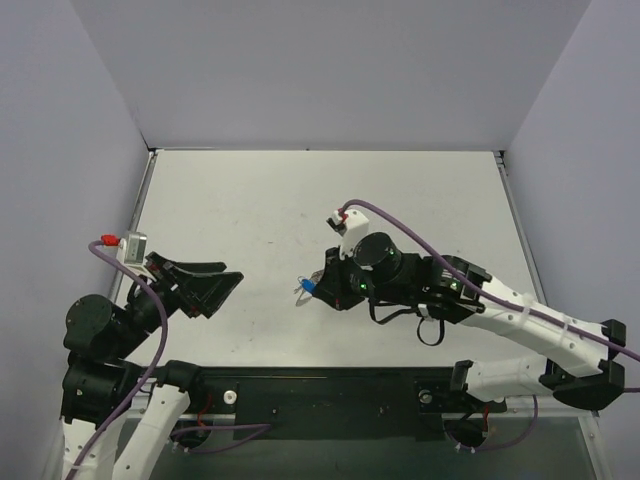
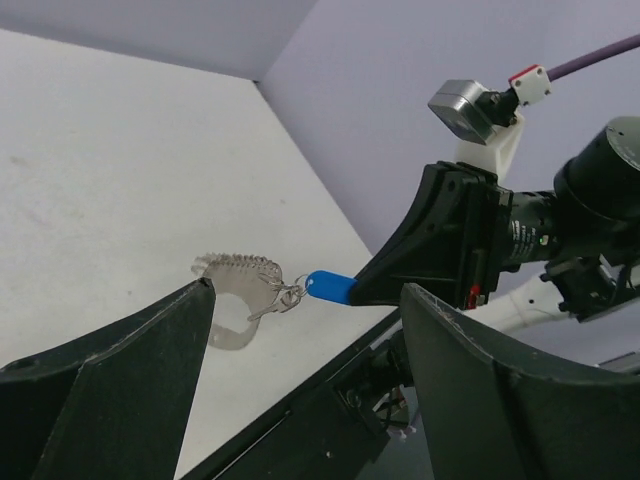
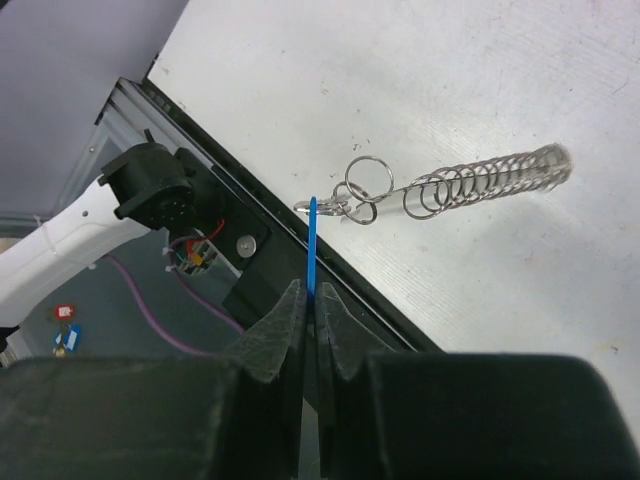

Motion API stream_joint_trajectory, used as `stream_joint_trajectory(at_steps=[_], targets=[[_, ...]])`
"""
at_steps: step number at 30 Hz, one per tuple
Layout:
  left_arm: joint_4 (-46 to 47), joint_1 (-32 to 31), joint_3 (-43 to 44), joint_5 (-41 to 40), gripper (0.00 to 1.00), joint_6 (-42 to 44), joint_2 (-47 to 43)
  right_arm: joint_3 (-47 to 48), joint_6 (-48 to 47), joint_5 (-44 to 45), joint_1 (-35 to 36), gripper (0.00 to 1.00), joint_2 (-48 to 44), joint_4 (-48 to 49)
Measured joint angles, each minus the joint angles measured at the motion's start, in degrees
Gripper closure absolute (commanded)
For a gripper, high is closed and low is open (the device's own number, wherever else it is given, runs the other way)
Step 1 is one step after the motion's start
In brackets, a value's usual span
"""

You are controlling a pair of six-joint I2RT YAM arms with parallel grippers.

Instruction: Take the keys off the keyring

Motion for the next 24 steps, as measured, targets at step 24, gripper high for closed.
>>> stream_joint_trajectory(at_steps=[24], targets=[[4.4,-30.7,11.9,-19.4,0.15,8.6,26.9,4.7,13.3,13.9,0.0,1.0,-17.0,-10.7]])
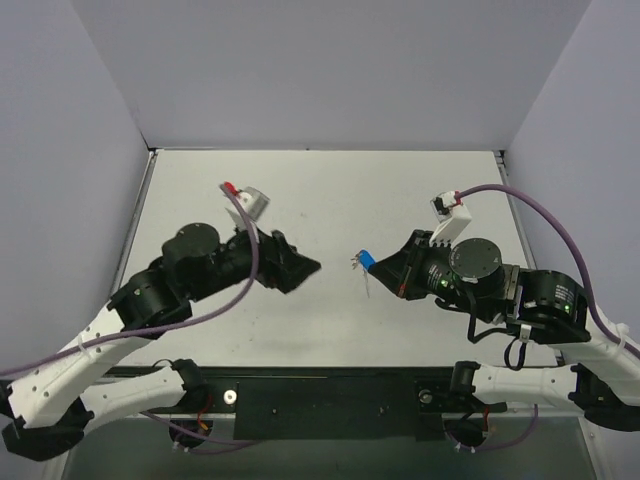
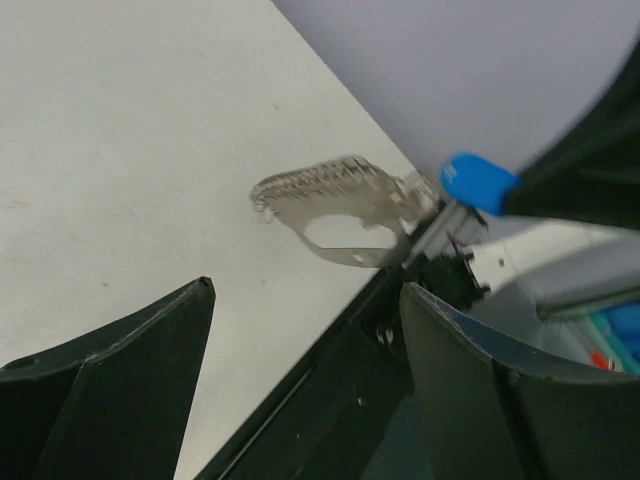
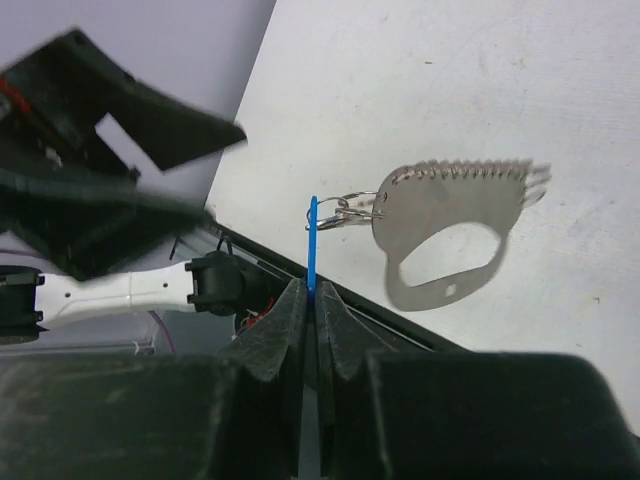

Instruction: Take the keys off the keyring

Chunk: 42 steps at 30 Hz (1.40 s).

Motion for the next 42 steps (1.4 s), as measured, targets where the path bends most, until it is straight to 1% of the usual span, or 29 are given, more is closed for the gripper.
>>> stream_joint_trajectory(at_steps=[1,3,4,6,11,13,18,23,30,33,37,42], targets=[[-0.4,-7.3,1.0,-4.6,0.15,2.2,1.7,0.5,0.6,0.8,0.0,1.0,0.1,-0.7],[-0.5,-17.1,1.0,-10.2,0.17,5.0,2.6,1.1,1.4,1.8,0.0,1.0,0.1,-1.6],[-0.2,-21.1,0.7,-13.2,0.17,6.3,2.6,1.3,1.6,2.3,0.0,1.0,0.1,-2.1],[2.7,-26.6,-1.3,-17.5,0.18,8.6,1.2,1.5,2.4,3.0,0.0,1.0,0.1,-2.9],[12.3,-33.8,-9.1,-25.4,0.2,14.3,-5.0,1.5,3.8,3.4,0.0,1.0,-0.3,-3.9],[15.5,-36.0,-11.0,-27.9,0.2,17.4,-6.1,1.7,4.2,3.4,0.0,1.0,-0.6,-4.2],[22.1,-41.7,-11.6,-32.8,0.2,26.4,-3.8,1.8,4.5,2.8,0.0,1.0,-1.3,-4.2],[25.5,-43.3,-11.6,-33.8,0.2,34.0,-1.7,2.5,4.2,1.2,0.0,1.0,-1.4,-4.2],[26.1,-43.3,-11.5,-32.7,0.19,41.2,-3.7,2.8,2.1,-2.0,0.0,1.0,-2.0,-4.2],[26.1,-43.3,-11.4,-31.4,0.18,42.6,-5.5,2.9,1.9,-3.1,0.0,1.0,-2.5,-4.2],[26.1,-43.3,-10.5,-28.9,0.14,43.7,-5.9,3.1,2.0,-4.2,0.0,1.0,-2.5,-4.2],[26.2,-43.3,-9.4,-27.3,0.14,44.8,-4.1,3.3,2.0,-5.0,0.0,1.0,-2.5,-4.1]])
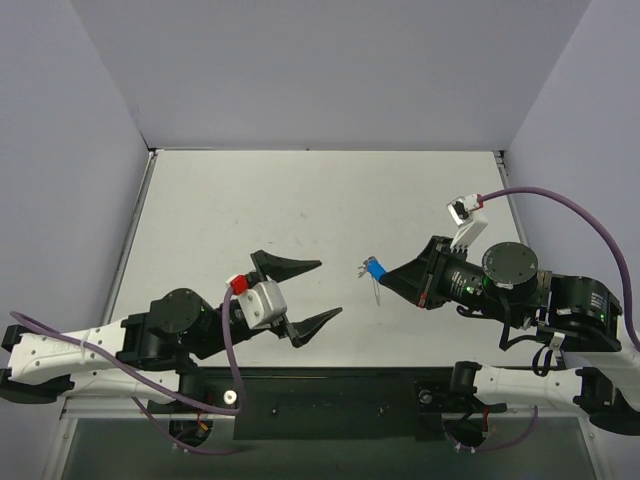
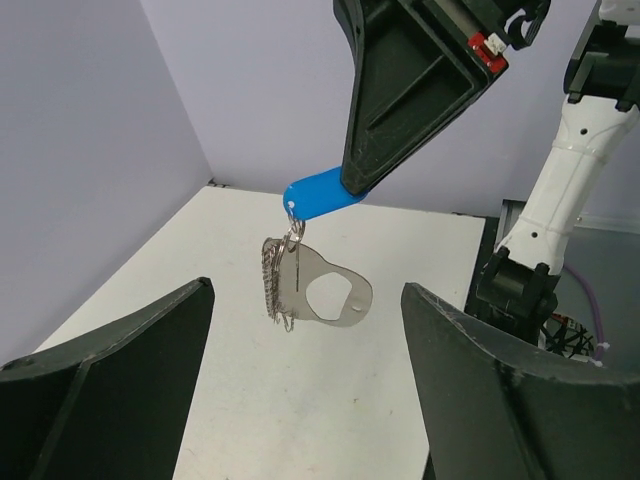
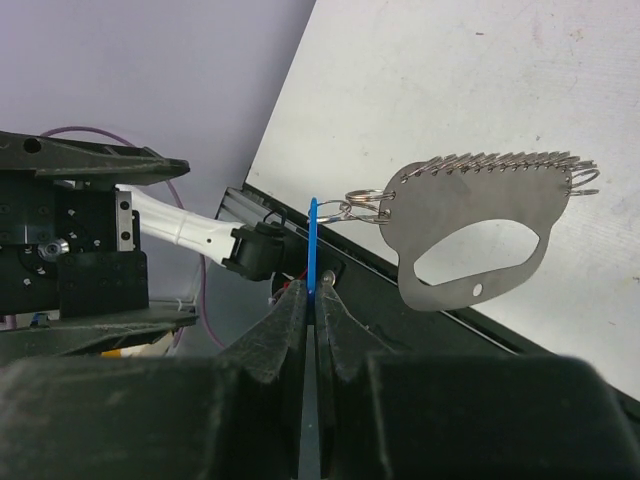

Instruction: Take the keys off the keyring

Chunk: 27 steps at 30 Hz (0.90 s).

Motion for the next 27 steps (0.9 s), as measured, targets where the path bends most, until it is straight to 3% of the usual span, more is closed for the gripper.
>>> stream_joint_trajectory(at_steps=[19,21,27], targets=[[3.6,0.0,0.2,-0.1,0.28,1.3,6.3,0.2,0.4,-0.4,2.1,1.0,0.1,0.3],[4.3,0.0,0.2,-0.6,0.34,1.3,7.1,0.3,0.4,-0.4,2.3,1.0,0.2,0.4],[6.4,0.0,0.6,-3.2,0.35,1.4,9.8,0.4,0.4,0.1,2.8,1.0,0.6,0.4]])
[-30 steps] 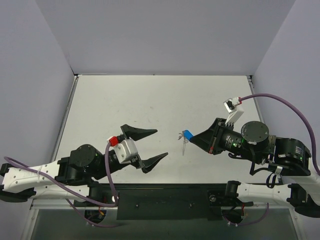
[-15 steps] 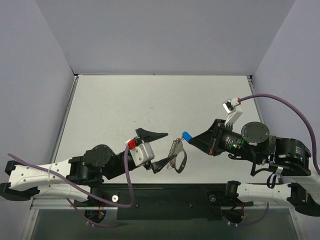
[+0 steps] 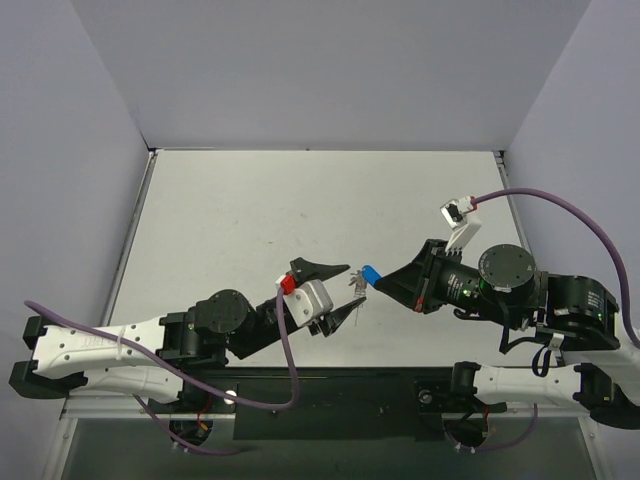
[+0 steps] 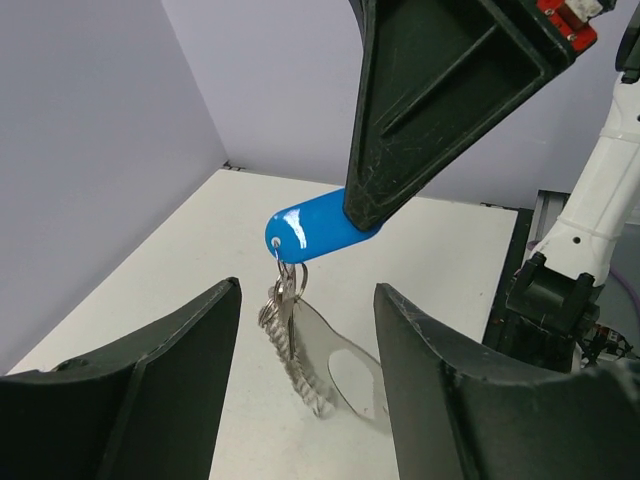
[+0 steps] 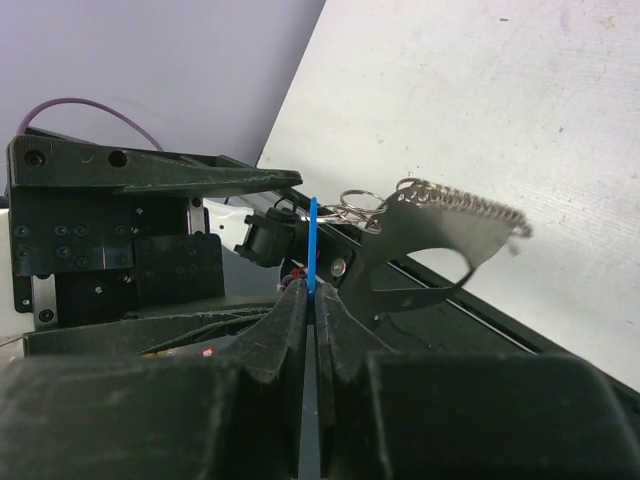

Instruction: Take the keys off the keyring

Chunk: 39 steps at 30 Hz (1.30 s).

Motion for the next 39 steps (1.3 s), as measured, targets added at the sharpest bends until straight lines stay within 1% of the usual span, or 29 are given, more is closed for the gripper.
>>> stream_joint_trajectory(at_steps=[3,6,10,30,33,37,39], targets=[[1.2,0.0,0.0,-1.0,0.37,0.3,0.7,0.0,0.0,0.0,0.3,1.0,0.1,0.0],[2.3,0.0,0.0,-1.9,0.45,0.6,0.8,0.1,0.0,0.1,0.6,1.0,0.1,0.1],[2.8,0.0,0.0,-2.6,0.49,1.2,0.8,0.4,0.0,0.2,1.0,1.0,0.2,0.4],[1.9,0.0,0.2,-3.1,0.5,2.9,0.3,1.5,0.0,0.8,2.9,1.0,0.7,0.8],[1.6,0.0,0.2,-3.1,0.55,3.1,0.0,1.6,0.0,0.8,3.2,1.0,0.8,1.0],[1.3,0.0,0.2,-3.1,0.7,3.4,-0.2,1.6,0.0,0.9,3.4,1.0,0.9,1.2],[1.1,0.0,0.2,-3.1,0.71,3.6,-0.2,1.6,0.0,1.0,3.7,1.0,1.0,1.2]])
